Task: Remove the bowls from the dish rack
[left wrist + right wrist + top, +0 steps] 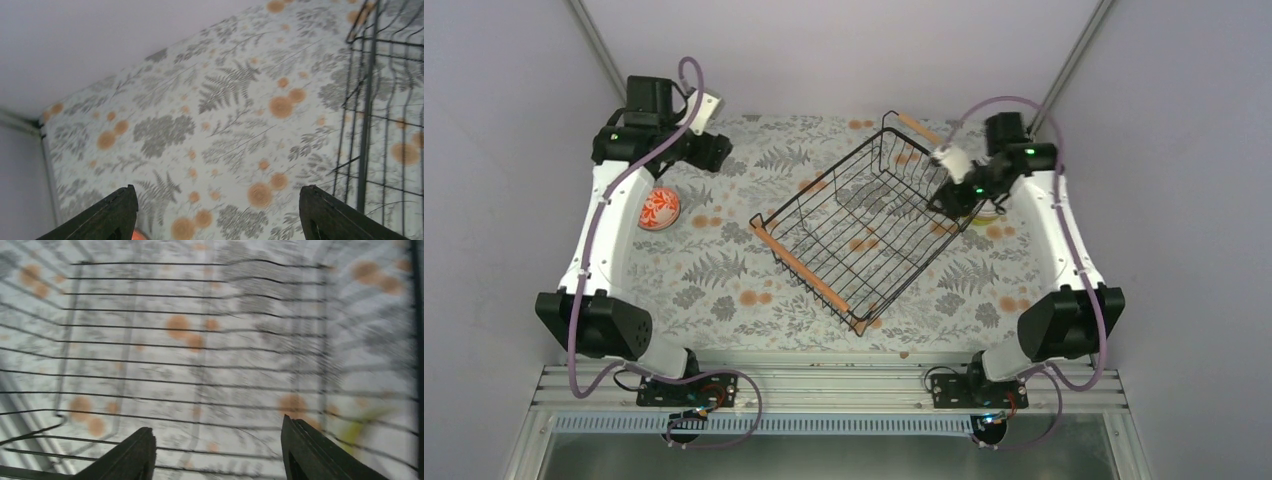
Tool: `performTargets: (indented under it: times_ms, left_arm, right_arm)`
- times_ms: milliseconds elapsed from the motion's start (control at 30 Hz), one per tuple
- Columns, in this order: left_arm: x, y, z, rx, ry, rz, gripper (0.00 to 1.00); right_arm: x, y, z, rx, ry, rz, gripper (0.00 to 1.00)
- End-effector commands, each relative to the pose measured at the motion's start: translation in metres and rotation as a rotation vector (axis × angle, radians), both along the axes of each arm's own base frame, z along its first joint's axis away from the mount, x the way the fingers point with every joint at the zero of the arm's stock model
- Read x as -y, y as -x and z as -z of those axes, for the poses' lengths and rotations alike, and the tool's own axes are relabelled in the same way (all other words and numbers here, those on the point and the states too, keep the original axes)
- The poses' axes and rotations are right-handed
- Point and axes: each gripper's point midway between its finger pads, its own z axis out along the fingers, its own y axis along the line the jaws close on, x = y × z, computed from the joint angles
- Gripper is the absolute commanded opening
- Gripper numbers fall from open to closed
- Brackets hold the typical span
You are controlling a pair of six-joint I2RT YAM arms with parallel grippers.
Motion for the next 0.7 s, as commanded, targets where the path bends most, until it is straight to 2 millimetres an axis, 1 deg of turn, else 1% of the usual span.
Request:
performTargets:
  times_ms: [0, 67, 100, 167, 233, 267, 367, 433, 467, 533, 667]
  left_arm:
    - [-0.026, 0.008, -0.003, 0.030, -0.014, -0.075, 0.81]
    - [-0.021, 0.014, 0.004, 0.006, 0.005, -0.046, 0.81]
    - [-0.015, 0.018, 0.007, -0.010, 0.030, -0.015, 0.81]
    - [-0.005, 0.021, 0.012, -0.035, 0.067, 0.031, 0.81]
    - [0.005, 0.022, 0.015, -0.055, 0.096, 0.079, 0.81]
    - [0.009, 0.022, 0.015, -0.059, 0.109, 0.102, 0.81]
    - [0.026, 0.016, 0.011, -0.061, 0.142, 0.185, 0.81]
    - [0.043, 0.010, 0.010, -0.070, 0.136, 0.240, 0.81]
    - [0.052, 0.004, 0.017, -0.096, 0.132, 0.269, 0.81]
    - [0.067, -0.005, 0.021, -0.125, 0.133, 0.314, 0.81]
    - [0.086, -0.026, 0.031, -0.171, 0.148, 0.349, 0.81]
  right_arm:
    - [-0.070, 0.042, -0.008, -0.038, 0.000, -0.203, 0.64]
    - [-0.091, 0.047, -0.010, -0.047, -0.007, -0.244, 0.64]
    - [-0.096, 0.043, -0.011, -0.045, -0.006, -0.225, 0.63]
    - [-0.096, 0.019, -0.018, 0.014, 0.001, -0.130, 0.60]
    - [-0.084, -0.013, -0.027, 0.111, 0.030, 0.005, 0.66]
    - [-0.076, -0.027, -0.032, 0.158, 0.050, 0.070, 0.67]
    - [-0.051, -0.065, -0.037, 0.259, 0.137, 0.217, 0.66]
    - [-0.036, -0.085, -0.040, 0.283, 0.152, 0.278, 0.64]
    - [-0.034, -0.090, -0.040, 0.278, 0.143, 0.283, 0.63]
    - [-0.030, -0.096, -0.039, 0.269, 0.127, 0.299, 0.62]
    - [-0.025, -0.097, -0.036, 0.271, 0.116, 0.320, 0.60]
